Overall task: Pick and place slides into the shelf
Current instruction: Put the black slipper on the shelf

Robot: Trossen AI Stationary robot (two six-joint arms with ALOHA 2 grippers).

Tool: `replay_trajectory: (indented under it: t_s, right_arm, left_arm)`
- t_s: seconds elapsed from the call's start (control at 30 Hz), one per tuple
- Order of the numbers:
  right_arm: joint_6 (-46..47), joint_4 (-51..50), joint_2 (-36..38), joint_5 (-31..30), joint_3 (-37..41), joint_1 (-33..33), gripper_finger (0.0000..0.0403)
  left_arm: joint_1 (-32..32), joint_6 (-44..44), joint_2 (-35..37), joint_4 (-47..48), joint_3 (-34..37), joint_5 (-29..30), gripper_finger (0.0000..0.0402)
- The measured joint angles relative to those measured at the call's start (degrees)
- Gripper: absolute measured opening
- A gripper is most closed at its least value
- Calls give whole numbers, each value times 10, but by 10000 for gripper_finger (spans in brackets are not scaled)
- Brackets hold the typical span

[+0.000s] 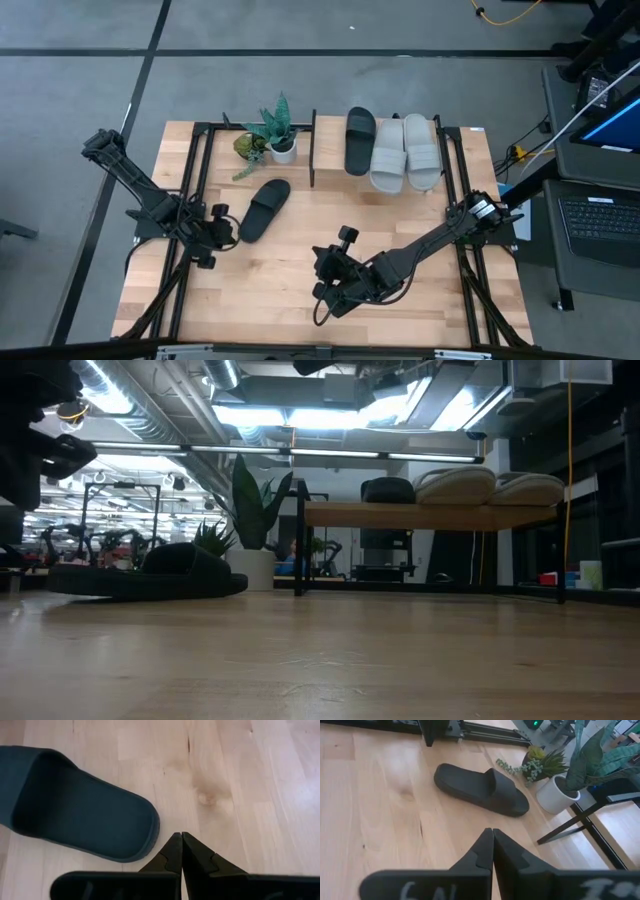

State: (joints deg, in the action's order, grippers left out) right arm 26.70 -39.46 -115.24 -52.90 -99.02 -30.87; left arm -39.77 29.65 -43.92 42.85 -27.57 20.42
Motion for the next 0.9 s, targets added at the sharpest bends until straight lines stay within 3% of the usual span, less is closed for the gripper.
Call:
replay_trajectory:
  t_s: [0.33,0.9]
  right_arm:
    - [1,10,0,0,0,0,11]
    - [15,26,0,1,0,0,12]
  left_arm:
    - [0,32,-9,0,0,15,0]
    - [0,32,-134,-30,0,7,0]
